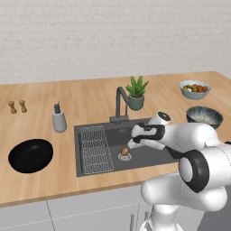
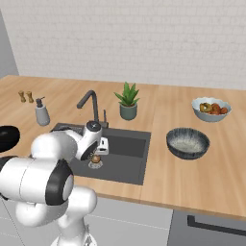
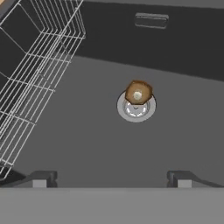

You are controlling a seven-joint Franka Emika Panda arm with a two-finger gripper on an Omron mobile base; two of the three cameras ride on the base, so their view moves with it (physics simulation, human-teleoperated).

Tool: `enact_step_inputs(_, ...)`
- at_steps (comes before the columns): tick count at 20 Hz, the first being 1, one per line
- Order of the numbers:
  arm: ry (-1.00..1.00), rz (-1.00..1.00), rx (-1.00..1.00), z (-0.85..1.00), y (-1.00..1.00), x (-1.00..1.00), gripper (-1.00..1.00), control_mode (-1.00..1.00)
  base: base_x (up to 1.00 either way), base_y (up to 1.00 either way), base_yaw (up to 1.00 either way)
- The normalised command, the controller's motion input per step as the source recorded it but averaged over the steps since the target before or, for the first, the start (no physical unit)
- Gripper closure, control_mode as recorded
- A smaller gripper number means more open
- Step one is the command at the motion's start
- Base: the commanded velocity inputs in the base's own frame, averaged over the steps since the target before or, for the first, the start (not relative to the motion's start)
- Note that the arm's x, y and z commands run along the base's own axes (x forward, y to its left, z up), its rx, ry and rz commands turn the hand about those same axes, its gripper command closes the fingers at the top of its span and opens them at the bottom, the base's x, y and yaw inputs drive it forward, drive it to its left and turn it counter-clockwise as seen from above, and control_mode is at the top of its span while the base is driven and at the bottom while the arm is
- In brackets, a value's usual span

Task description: Pick the mushroom from the sink and place it in the bowl. Then pick the bowl and place it in the microwave. Then close the microwave door and press the start button.

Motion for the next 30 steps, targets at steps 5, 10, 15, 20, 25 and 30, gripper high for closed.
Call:
enact_step_inputs(5, 0.07, 0.00, 0.00, -0.29, 0.03, 0.26, -1.00, -1.00, 0.00, 0.00, 0.00)
enact_step_inputs(10, 0.01, 0.00, 0.00, -0.28, 0.06, 0.26, -1.00, -1.00, 0.00, 0.00, 0.00)
enact_step_inputs(15, 0.00, 0.00, 0.00, -0.34, 0.13, 0.30, -1.00, -1.00, 0.00, 0.00, 0.00)
enact_step_inputs(20, 0.00, 0.00, 0.00, -0.26, 0.02, 0.31, -1.00, -1.00, 0.00, 0.00, 0.00)
enact_step_inputs(25, 0.00, 0.00, 0.00, -0.27, 0.00, 0.32, -1.00, -1.00, 0.00, 0.00, 0.00)
enact_step_inputs(30, 0.00, 0.00, 0.00, -0.29, 0.01, 0.23, -1.00, -1.00, 0.00, 0.00, 0.00)
